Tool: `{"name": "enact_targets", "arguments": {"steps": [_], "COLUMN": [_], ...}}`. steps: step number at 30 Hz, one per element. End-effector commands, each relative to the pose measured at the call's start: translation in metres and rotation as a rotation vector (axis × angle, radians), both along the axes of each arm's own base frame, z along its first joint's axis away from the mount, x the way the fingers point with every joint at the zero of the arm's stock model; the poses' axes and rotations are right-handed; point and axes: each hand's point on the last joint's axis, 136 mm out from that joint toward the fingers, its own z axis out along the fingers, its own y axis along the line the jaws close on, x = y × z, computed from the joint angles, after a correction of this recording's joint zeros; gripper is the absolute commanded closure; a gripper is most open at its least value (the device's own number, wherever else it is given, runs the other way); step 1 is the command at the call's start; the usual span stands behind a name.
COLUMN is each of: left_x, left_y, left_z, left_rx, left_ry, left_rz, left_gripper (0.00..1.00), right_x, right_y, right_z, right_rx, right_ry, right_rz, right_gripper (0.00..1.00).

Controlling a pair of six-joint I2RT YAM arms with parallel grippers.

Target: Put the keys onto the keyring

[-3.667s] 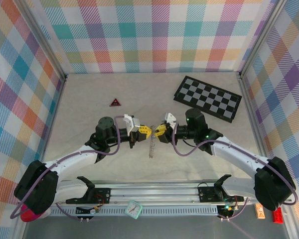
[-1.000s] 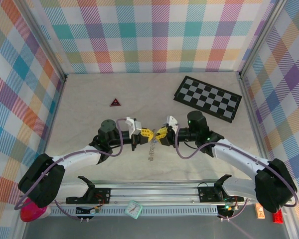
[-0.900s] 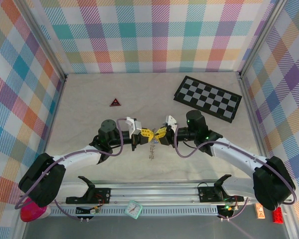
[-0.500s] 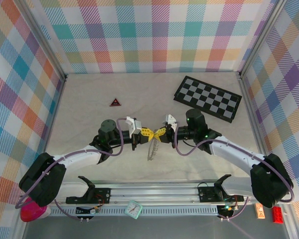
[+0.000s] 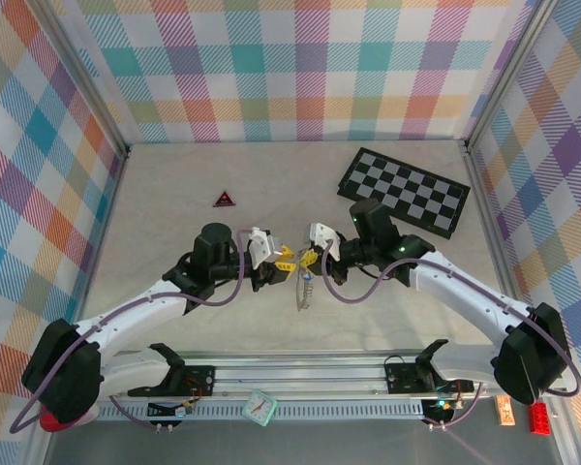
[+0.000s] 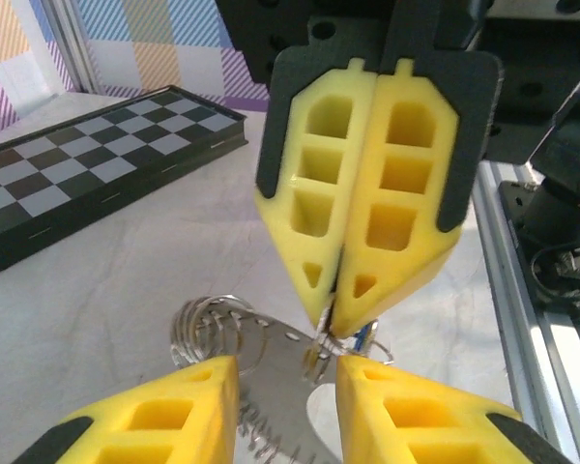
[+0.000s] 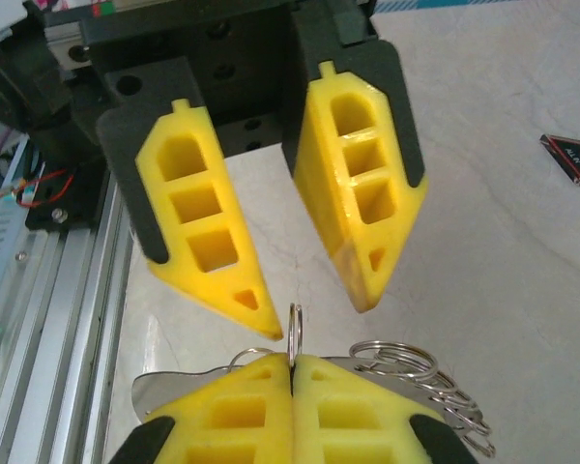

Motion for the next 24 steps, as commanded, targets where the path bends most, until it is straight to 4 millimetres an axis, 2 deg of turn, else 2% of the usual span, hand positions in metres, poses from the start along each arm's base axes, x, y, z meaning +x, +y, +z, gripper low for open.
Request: {"name": "enact_targets", "arguments": {"steps": [1, 10, 24], "left_x": [-0.007, -0.011, -0.018], "left_y": [0.0, -0.004, -0.005], "left_z": [-0.004, 0.002, 0.002], "left_rx": [0.051, 0.038, 0.031], "left_ry": [-0.02, -0.029, -0.02], "left_rz": [-0.032, -0.08, -0.122], "left_gripper": [0.71, 0.78, 0.79], "right_x": [-0.009, -0.015, -0.008], "right_y": [-0.003, 0.012, 0.015], "right_z": [-0.002, 0.003, 0.0], "right_rx": [-0.085, -0.131, -0.171], "right_ry": [-0.044, -0.089, -0.132], "right_rz": [0.057, 0.125, 0.103], "right_gripper": [1.0, 1.0, 1.0]}}
